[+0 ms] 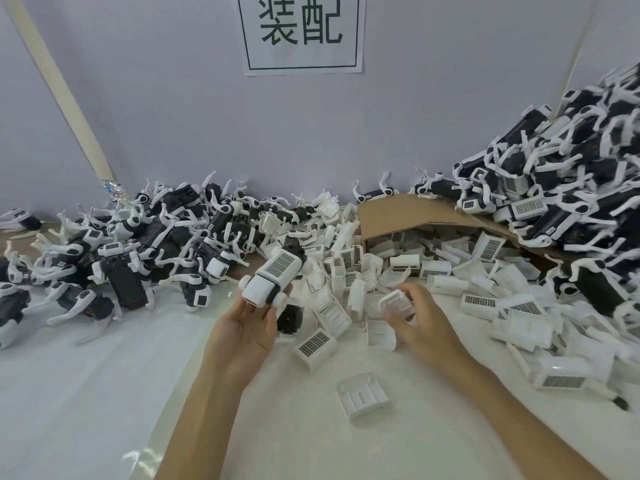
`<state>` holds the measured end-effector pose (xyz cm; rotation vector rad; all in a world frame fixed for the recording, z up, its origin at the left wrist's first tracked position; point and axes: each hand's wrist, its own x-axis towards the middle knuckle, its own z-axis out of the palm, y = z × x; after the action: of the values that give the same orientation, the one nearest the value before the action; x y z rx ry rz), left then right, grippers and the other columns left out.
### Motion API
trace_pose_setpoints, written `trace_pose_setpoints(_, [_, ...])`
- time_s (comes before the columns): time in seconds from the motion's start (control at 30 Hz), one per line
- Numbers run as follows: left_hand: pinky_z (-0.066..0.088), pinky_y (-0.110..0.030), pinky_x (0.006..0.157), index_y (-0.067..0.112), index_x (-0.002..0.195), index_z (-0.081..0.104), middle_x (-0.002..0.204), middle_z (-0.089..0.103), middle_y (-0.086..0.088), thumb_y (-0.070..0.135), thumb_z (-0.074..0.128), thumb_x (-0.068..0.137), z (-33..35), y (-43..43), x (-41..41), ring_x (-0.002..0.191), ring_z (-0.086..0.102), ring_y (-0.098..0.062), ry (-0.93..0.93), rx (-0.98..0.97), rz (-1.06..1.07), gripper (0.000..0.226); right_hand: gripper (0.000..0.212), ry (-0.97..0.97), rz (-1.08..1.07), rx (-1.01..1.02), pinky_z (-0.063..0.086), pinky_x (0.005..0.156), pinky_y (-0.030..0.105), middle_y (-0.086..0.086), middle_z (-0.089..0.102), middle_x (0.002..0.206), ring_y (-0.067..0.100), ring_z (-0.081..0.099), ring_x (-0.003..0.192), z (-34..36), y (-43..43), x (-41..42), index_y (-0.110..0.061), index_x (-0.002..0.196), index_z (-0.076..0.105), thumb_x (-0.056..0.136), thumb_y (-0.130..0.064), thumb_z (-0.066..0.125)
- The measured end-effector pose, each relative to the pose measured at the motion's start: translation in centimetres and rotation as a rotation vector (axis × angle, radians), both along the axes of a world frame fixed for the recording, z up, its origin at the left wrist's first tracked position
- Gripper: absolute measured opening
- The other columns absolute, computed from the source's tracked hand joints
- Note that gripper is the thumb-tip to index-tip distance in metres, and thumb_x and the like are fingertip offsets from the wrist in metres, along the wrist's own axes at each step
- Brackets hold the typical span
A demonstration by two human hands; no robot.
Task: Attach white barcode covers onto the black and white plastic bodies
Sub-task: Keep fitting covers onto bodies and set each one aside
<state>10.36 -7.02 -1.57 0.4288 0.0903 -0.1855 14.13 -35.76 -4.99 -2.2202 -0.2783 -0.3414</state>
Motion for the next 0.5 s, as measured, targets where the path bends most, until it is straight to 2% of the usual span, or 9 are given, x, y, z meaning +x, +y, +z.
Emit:
trace_pose_setpoints(0.07, [0.060, -0.024, 0.052, 0.011, 0.115, 0.067, 0.115, 0.072, -0.018, 0.029, 0.043, 0.102, 0.4, -0.2, -0.2, 0.079, 0.076, -0.028, -0.048, 0.111, -0.015, 0.033, 0.037, -0.021, -0.071, -0.159, 0.044, 0.090, 0.034, -0.017, 0.050, 0.105, 0.005, 0.053, 0.098, -0.2, -0.2, 0.2, -0.023, 0.123, 0.054, 0.090, -0.024, 0.071])
trace_pose_setpoints(0.1, [0.060, -0.025, 0.051, 0.013, 0.110, 0.067, 0.113, 0.072, -0.019, 0.030, 0.042, 0.104, 0.5, -0.5, -0.2, 0.076, 0.074, -0.030, -0.079, 0.239, 0.002, 0.031, 0.044, -0.010, -0.098, -0.213, 0.041, 0.096, 0.037, -0.014, 0.051, 0.108, 0.011, 0.053, 0.104, -0.2, -0.3, 0.2, -0.023, 0.126, 0.054, 0.087, -0.018, 0.072])
trace_pose_setpoints(0.17, [0.059, -0.032, 0.060, 0.008, 0.110, 0.065, 0.113, 0.072, -0.018, 0.035, 0.040, 0.105, 0.6, -1.2, -0.2, 0.082, 0.069, -0.033, -0.143, 0.598, 0.069, 0.037, 0.061, -0.029, -0.130, -0.250, 0.032, 0.100, 0.035, -0.006, 0.051, 0.125, 0.018, 0.048, 0.122, -0.1, -0.3, 0.0, -0.024, 0.137, 0.048, 0.082, -0.015, 0.073])
trace_pose_setpoints(0.23, [0.055, -0.038, 0.069, -0.005, 0.119, 0.060, 0.115, 0.073, -0.017, 0.035, 0.039, 0.106, 0.4, -2.0, 0.0, 0.094, 0.067, -0.033, -0.202, 0.839, 0.132, 0.048, 0.074, -0.164, -0.094, -0.236, 0.027, 0.105, 0.032, -0.005, 0.044, 0.141, 0.016, 0.040, 0.132, 0.2, -0.1, -0.2, -0.025, 0.145, 0.041, 0.079, -0.018, 0.076])
trace_pose_setpoints(0.3, [0.053, -0.039, 0.072, -0.012, 0.118, 0.059, 0.115, 0.073, -0.017, 0.034, 0.041, 0.105, 0.3, -2.6, -0.1, 0.095, 0.066, -0.031, -0.256, 0.946, 0.169, 0.051, 0.085, -0.338, -0.006, -0.230, 0.025, 0.112, 0.030, -0.008, 0.039, 0.149, 0.010, 0.035, 0.138, 0.8, 0.5, -0.8, -0.026, 0.149, 0.036, 0.076, -0.024, 0.080])
trace_pose_setpoints(0.4, [0.056, -0.035, 0.069, -0.007, 0.104, 0.064, 0.105, 0.076, -0.012, 0.039, 0.047, 0.100, 0.3, -3.3, -0.6, 0.087, 0.070, -0.025, -0.331, 1.027, 0.125, 0.050, 0.087, -0.495, 0.088, -0.254, 0.015, 0.117, 0.020, -0.010, 0.032, 0.157, 0.004, 0.026, 0.145, 1.5, 2.1, -1.8, -0.028, 0.152, 0.032, 0.078, -0.044, 0.074])
trace_pose_setpoints(0.43, [0.056, -0.028, 0.064, -0.005, 0.099, 0.064, 0.099, 0.077, -0.010, 0.043, 0.051, 0.096, 0.2, -3.4, -0.7, 0.083, 0.069, -0.023, -0.350, 1.046, 0.092, 0.051, 0.083, -0.533, 0.116, -0.295, 0.018, 0.117, 0.023, -0.008, 0.034, 0.157, 0.007, 0.027, 0.146, 1.5, 2.7, -2.1, -0.028, 0.150, 0.036, 0.078, -0.046, 0.072])
trace_pose_setpoints(0.5, [0.053, -0.024, 0.059, -0.005, 0.097, 0.064, 0.098, 0.076, -0.012, 0.049, 0.056, 0.095, -0.1, -3.6, -0.9, 0.081, 0.068, -0.021, -0.403, 1.106, 0.014, 0.054, 0.067, -0.617, 0.170, -0.385, 0.027, 0.114, 0.032, -0.004, 0.044, 0.152, 0.015, 0.035, 0.144, 1.3, 3.5, -2.3, -0.024, 0.139, 0.052, 0.077, -0.037, 0.075])
